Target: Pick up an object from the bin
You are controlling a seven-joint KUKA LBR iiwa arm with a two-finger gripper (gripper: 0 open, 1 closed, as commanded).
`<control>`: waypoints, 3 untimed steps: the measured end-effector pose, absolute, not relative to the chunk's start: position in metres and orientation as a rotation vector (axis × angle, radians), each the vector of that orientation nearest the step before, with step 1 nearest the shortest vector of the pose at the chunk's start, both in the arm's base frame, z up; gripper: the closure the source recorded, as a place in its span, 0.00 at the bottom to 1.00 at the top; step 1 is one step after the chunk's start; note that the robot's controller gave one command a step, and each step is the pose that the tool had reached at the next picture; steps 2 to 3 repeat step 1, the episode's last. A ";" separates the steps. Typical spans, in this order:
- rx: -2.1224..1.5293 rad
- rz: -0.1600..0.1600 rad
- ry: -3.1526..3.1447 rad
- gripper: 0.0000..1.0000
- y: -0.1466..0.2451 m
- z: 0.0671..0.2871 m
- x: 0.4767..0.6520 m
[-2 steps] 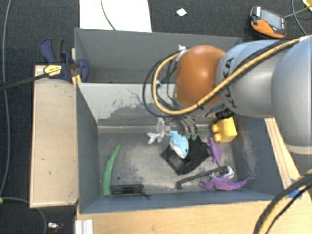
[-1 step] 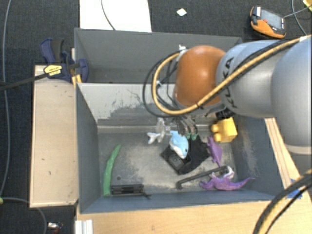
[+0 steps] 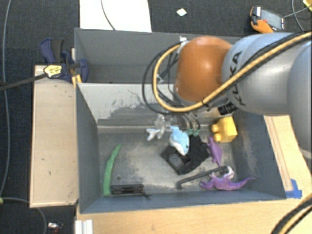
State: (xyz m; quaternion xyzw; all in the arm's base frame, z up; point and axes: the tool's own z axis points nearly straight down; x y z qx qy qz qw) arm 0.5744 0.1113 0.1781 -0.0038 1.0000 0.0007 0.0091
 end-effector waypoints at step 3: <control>0.009 0.001 3.124 1.00 0.113 0.260 0.570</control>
Offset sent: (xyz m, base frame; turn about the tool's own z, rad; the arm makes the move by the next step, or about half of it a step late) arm -0.0015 0.0014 0.0751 -0.0069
